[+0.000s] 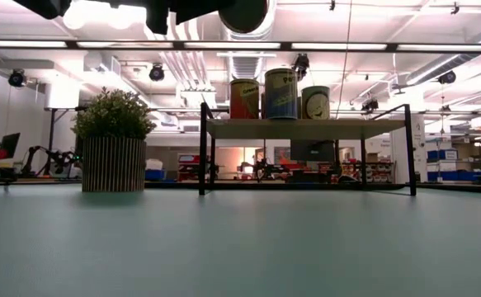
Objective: Pick and place cans onto a shelf
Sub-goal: Put the canned pineapple rings on the shelf
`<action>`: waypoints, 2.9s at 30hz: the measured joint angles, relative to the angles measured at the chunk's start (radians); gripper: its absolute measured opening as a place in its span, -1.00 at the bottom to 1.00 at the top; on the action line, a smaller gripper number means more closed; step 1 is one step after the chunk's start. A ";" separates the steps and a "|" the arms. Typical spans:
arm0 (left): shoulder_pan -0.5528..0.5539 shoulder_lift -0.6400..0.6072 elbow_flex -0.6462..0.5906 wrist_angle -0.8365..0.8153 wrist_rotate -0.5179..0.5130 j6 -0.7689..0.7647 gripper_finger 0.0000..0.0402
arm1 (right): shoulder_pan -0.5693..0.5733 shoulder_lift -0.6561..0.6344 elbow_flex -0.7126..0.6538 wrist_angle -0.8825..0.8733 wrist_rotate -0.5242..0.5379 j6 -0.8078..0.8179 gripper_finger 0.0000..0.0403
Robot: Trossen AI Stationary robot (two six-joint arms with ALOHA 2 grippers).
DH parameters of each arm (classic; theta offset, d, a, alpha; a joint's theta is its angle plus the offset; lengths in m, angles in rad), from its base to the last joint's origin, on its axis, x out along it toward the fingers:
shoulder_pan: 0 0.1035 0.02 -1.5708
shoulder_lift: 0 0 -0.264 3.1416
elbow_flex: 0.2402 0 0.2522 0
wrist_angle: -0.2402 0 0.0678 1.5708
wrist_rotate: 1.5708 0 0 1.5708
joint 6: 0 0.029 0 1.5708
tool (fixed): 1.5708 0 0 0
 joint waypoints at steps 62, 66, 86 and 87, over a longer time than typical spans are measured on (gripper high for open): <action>0.011 0.075 0.002 0.294 0.189 -0.072 -0.32 | -0.005 0.058 0.240 -0.370 0.059 0.050 0.25; 0.011 0.083 0.002 0.307 0.185 -0.067 -0.32 | -0.008 0.075 0.240 -0.352 0.060 0.025 0.24; 0.010 0.082 0.002 0.294 0.155 -0.077 -0.20 | -0.008 0.052 0.240 -0.380 0.061 0.049 -0.32; 0.011 0.082 0.002 0.293 0.154 -0.078 -0.18 | -0.008 0.051 0.240 -0.382 0.062 0.053 -0.30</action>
